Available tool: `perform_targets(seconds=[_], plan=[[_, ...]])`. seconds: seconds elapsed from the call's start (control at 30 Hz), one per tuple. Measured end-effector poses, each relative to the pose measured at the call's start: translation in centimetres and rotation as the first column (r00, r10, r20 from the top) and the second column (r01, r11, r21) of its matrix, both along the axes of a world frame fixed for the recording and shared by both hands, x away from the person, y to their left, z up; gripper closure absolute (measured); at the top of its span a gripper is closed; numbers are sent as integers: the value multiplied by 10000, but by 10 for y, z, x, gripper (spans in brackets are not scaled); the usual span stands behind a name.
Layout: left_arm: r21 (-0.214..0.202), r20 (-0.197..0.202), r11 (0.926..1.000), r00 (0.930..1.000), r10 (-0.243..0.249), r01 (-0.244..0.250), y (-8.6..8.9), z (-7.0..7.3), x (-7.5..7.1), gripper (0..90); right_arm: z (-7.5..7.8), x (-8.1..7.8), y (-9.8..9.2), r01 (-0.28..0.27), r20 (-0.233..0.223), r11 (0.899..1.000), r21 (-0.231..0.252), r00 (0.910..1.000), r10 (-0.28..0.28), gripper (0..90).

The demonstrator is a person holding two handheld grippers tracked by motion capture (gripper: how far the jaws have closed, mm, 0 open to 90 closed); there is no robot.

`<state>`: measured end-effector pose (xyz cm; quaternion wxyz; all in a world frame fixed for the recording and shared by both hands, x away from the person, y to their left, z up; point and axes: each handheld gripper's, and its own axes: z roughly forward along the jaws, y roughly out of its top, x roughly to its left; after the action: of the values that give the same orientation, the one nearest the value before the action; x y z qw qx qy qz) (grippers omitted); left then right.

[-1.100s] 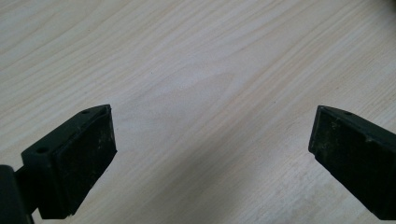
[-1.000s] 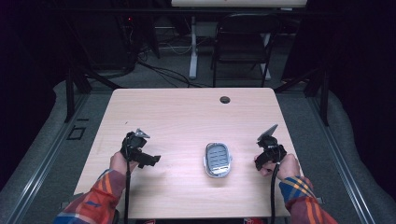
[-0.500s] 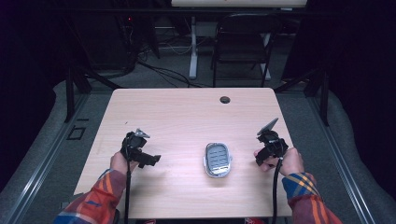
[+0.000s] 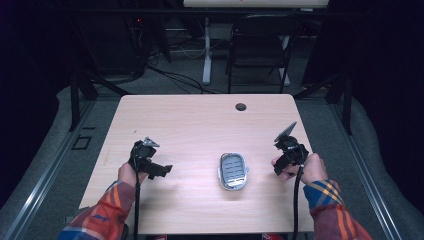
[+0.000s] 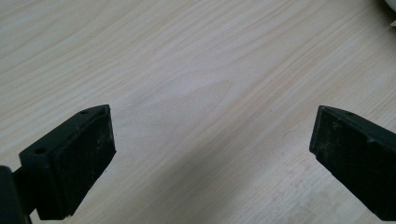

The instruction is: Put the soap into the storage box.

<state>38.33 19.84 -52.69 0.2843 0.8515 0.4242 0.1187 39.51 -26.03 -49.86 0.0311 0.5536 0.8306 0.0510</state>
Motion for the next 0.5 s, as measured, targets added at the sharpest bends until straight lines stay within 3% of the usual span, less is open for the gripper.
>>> perform_targets(seconds=[0.1,0.23,0.5], plan=[[29,8,10000,10000,-1,1,0,0,0,1,5,3,4,-205,21,9997,-117,9998,205,374],[-243,221,9996,9997,114,-108,4,2,-2,1,13,6,10,-415,-31,9989,-224,9991,414,374],[-202,188,9997,9998,119,-115,3,2,-2,1,29,10,26,-787,106,9958,-462,9968,792,374]])
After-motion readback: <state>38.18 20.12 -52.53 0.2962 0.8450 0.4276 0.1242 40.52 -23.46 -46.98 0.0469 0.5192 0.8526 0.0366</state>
